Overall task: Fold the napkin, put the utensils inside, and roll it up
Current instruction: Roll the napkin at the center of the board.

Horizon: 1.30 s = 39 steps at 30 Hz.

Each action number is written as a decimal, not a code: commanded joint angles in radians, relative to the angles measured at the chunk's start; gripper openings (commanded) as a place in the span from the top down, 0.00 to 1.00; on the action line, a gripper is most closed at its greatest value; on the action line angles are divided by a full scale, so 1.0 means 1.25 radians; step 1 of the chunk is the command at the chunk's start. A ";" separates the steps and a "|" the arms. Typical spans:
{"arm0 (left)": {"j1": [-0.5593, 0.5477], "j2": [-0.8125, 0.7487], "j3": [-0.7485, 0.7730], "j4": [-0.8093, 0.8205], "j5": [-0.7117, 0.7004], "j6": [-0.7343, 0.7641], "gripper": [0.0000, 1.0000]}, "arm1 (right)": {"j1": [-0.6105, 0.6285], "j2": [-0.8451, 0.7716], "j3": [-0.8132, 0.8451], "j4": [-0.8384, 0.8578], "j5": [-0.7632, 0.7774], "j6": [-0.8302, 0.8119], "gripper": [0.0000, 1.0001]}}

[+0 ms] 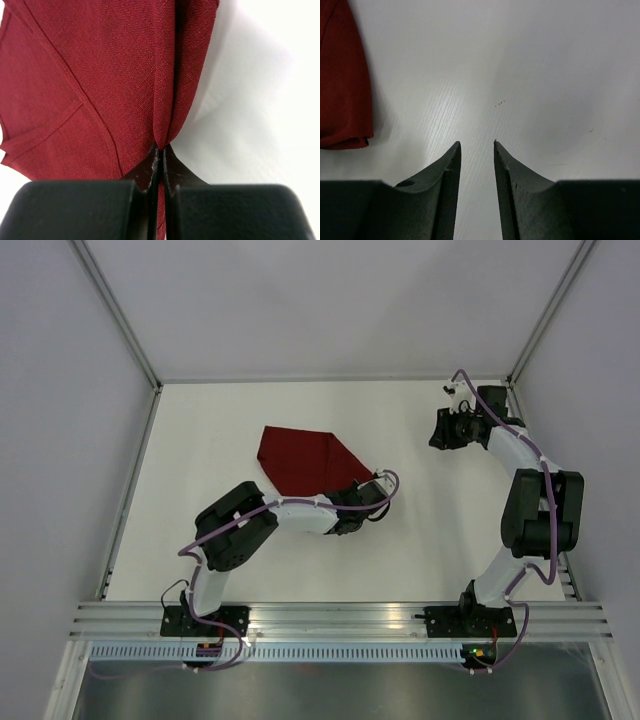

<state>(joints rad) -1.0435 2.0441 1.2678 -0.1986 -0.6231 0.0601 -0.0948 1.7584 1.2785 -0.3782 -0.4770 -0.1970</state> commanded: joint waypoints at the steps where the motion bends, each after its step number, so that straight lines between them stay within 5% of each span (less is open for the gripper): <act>1: -0.018 -0.053 -0.058 -0.009 0.098 -0.004 0.98 | 0.007 -0.030 -0.021 0.006 -0.016 -0.042 0.61; 15: -0.062 -0.224 -0.221 -0.013 0.330 -0.039 0.98 | 0.041 -0.155 -0.151 -0.009 -0.115 -0.239 0.61; 22: -0.057 -0.214 -0.223 -0.060 0.437 -0.071 0.98 | 0.070 -0.291 -0.300 0.033 -0.212 -0.369 0.60; 39: 0.177 -0.184 -0.160 -0.154 0.865 -0.051 0.98 | 0.193 -0.488 -0.437 0.038 -0.290 -0.484 0.60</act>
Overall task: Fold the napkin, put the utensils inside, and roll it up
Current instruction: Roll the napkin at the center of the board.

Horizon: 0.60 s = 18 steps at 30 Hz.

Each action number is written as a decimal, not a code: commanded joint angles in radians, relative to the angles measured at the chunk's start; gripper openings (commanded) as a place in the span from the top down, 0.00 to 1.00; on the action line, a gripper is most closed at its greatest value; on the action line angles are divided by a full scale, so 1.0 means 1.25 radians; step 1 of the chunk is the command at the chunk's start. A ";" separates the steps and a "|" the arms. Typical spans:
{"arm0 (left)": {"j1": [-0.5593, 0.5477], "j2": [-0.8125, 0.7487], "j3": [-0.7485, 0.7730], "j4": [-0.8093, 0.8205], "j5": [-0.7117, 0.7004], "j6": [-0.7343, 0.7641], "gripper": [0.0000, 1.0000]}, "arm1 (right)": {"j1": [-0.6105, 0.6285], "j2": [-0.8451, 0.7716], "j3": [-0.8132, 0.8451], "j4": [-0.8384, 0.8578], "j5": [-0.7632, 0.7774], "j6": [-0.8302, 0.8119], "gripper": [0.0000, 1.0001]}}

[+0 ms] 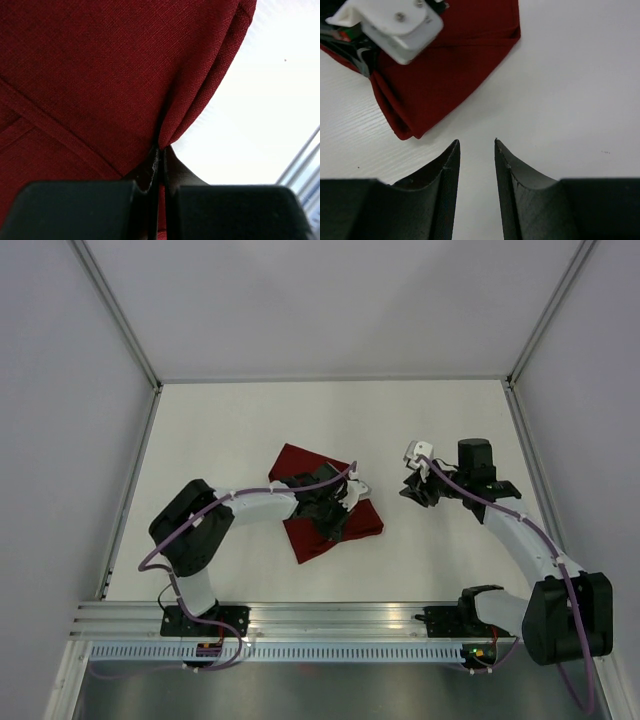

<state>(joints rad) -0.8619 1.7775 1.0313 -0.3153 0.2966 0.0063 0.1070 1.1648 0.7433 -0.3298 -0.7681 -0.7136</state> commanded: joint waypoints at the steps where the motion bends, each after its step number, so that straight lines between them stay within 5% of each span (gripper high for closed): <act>1: 0.042 0.037 0.042 -0.075 0.143 -0.007 0.98 | 0.046 -0.015 -0.013 -0.005 -0.050 -0.078 0.60; 10: 0.110 0.118 0.110 -0.139 0.255 0.055 0.98 | 0.228 -0.013 -0.035 -0.039 0.040 -0.134 0.58; 18: 0.150 0.170 0.136 -0.169 0.322 0.075 0.98 | 0.449 -0.004 -0.123 0.094 0.217 -0.132 0.57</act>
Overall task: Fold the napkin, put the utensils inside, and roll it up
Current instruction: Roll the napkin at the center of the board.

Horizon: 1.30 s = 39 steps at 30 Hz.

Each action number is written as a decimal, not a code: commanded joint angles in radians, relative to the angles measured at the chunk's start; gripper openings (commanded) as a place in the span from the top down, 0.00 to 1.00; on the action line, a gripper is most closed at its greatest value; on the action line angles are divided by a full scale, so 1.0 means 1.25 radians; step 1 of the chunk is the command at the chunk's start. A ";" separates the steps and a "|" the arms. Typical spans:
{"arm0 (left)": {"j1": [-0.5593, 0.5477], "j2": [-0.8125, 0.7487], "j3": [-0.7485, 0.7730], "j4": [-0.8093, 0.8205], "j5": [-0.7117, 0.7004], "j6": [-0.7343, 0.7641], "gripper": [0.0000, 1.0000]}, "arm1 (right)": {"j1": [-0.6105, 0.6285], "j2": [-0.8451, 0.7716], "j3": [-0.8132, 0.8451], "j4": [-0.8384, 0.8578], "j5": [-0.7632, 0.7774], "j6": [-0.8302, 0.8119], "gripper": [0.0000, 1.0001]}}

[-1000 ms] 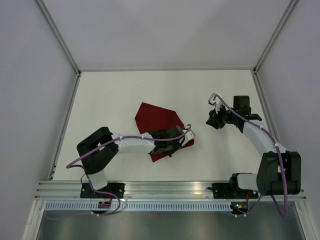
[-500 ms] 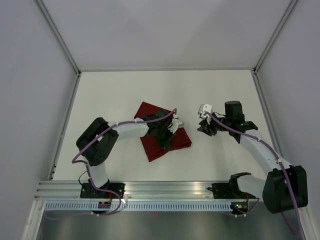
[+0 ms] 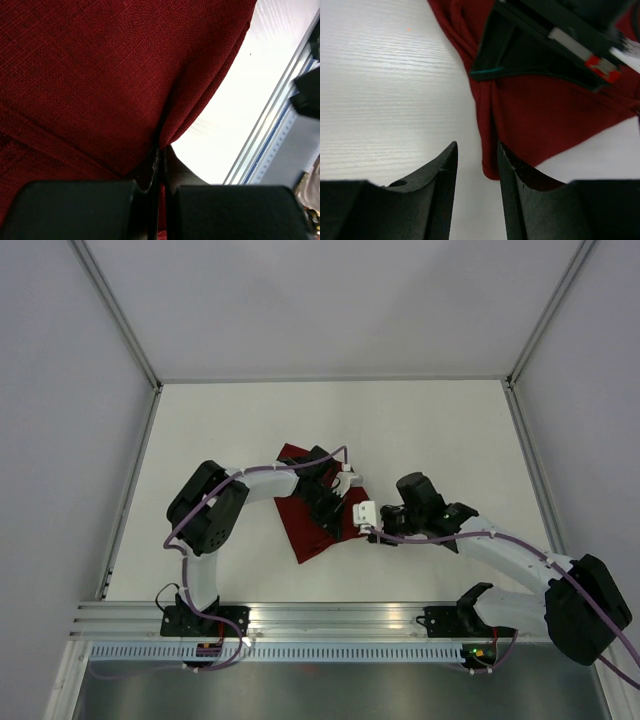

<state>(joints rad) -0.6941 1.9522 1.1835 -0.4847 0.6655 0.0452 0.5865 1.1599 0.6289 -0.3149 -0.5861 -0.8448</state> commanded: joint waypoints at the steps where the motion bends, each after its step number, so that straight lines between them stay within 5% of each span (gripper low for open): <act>1: 0.018 0.034 0.014 -0.032 0.032 0.045 0.98 | 0.080 0.005 -0.042 0.102 0.088 -0.030 0.56; 7: 0.032 0.053 0.013 -0.038 0.054 0.047 0.98 | 0.168 0.033 -0.094 0.217 0.189 -0.054 0.41; 18: 0.040 0.053 0.014 -0.042 0.068 0.051 0.98 | 0.274 0.086 -0.126 0.351 0.288 -0.089 0.33; 33: 0.042 0.046 0.018 -0.059 0.078 0.060 0.98 | 0.289 0.256 -0.104 0.463 0.367 -0.148 0.34; 39: 0.044 0.040 0.018 -0.060 0.087 0.064 0.98 | 0.288 0.280 -0.114 0.457 0.378 -0.173 0.47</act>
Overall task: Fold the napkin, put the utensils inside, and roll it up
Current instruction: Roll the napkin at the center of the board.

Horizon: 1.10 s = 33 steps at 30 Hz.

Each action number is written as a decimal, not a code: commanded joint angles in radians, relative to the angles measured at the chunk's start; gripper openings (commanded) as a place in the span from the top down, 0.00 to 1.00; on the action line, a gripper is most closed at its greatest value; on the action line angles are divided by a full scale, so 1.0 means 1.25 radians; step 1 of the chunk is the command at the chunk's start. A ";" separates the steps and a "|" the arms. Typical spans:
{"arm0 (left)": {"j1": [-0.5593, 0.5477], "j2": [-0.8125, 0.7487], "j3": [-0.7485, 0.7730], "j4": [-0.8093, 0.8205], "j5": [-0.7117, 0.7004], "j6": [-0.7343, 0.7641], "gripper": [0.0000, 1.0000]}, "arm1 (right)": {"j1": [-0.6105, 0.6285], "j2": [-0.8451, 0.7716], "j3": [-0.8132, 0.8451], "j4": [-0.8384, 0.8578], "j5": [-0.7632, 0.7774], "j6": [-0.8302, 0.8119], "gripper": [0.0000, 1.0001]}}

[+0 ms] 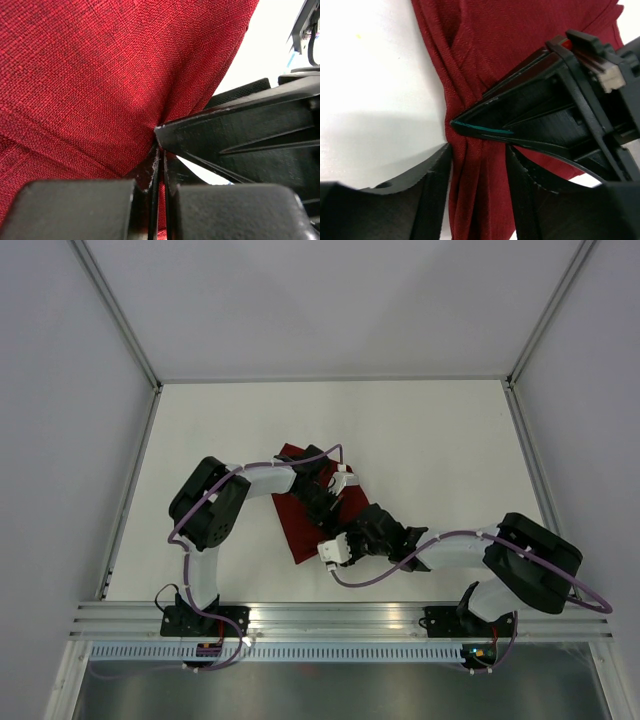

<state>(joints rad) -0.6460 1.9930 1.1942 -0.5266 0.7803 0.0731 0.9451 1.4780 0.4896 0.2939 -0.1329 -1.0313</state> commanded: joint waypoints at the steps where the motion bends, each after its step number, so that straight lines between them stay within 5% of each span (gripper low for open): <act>1: 0.006 0.006 0.009 -0.028 -0.003 0.043 0.98 | 0.002 0.028 0.000 -0.035 0.014 -0.024 0.49; 8: 0.010 -0.008 0.012 -0.028 0.004 0.045 0.97 | 0.001 0.042 0.032 -0.115 0.009 -0.028 0.76; 12: 0.016 -0.032 0.018 -0.024 0.007 0.037 0.84 | 0.002 0.053 0.055 -0.168 0.007 -0.025 0.90; 18: 0.028 -0.101 0.024 0.004 0.005 0.005 0.59 | 0.001 0.057 0.103 -0.267 -0.014 0.011 0.98; 27: 0.109 -0.220 0.003 0.096 -0.144 -0.133 0.52 | 0.000 0.078 0.217 -0.448 -0.072 0.087 1.00; 33: 0.145 -0.374 -0.059 0.176 -0.353 -0.236 0.51 | -0.023 0.154 0.342 -0.619 -0.162 0.139 1.00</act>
<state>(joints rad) -0.4690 1.6333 1.1465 -0.3897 0.5106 -0.0982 0.9340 1.6245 0.8516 -0.2996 -0.2379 -0.9195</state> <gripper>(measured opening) 0.490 0.065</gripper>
